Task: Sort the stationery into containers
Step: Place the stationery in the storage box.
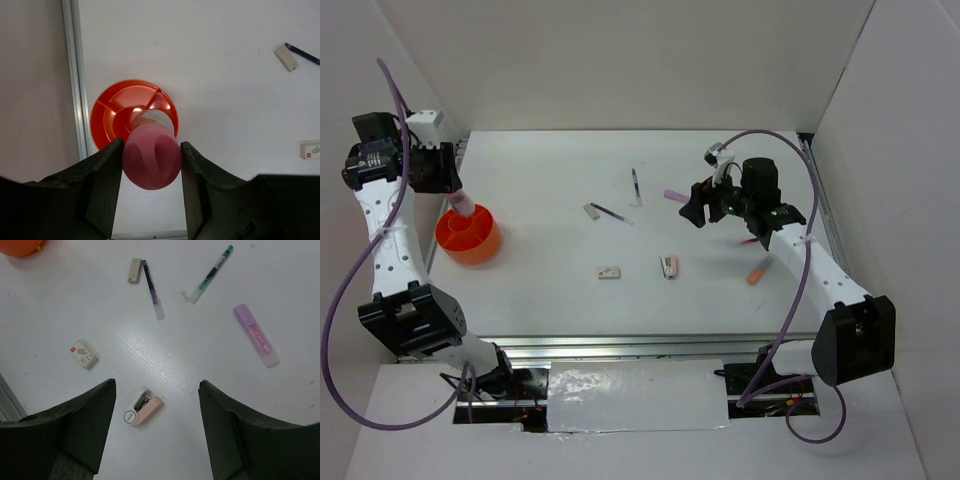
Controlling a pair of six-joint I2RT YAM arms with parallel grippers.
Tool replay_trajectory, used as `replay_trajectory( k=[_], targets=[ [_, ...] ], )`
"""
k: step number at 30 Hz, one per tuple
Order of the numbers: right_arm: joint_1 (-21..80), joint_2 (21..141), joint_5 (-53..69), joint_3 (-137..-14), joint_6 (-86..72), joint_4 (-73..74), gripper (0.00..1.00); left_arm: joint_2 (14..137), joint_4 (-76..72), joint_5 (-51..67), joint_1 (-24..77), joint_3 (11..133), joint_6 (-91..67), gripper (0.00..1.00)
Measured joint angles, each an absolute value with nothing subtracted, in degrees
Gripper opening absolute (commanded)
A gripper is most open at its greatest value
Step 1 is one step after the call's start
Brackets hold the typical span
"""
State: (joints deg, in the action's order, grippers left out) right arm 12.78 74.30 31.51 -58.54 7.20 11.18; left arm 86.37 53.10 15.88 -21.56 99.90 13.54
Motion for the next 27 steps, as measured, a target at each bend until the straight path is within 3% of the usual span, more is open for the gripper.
replay_trajectory(
  k=[8, 27],
  targets=[
    [14.5, 77.45, 31.0, -60.75, 8.45, 11.73, 0.73, 92.49, 56.21, 16.93, -26.02, 101.69, 13.69, 0.0],
    [15.05, 79.24, 30.83, -62.37, 8.91, 12.03, 0.73, 92.71, 51.9, 15.97, -27.4, 97.34, 15.0, 0.0]
  ],
)
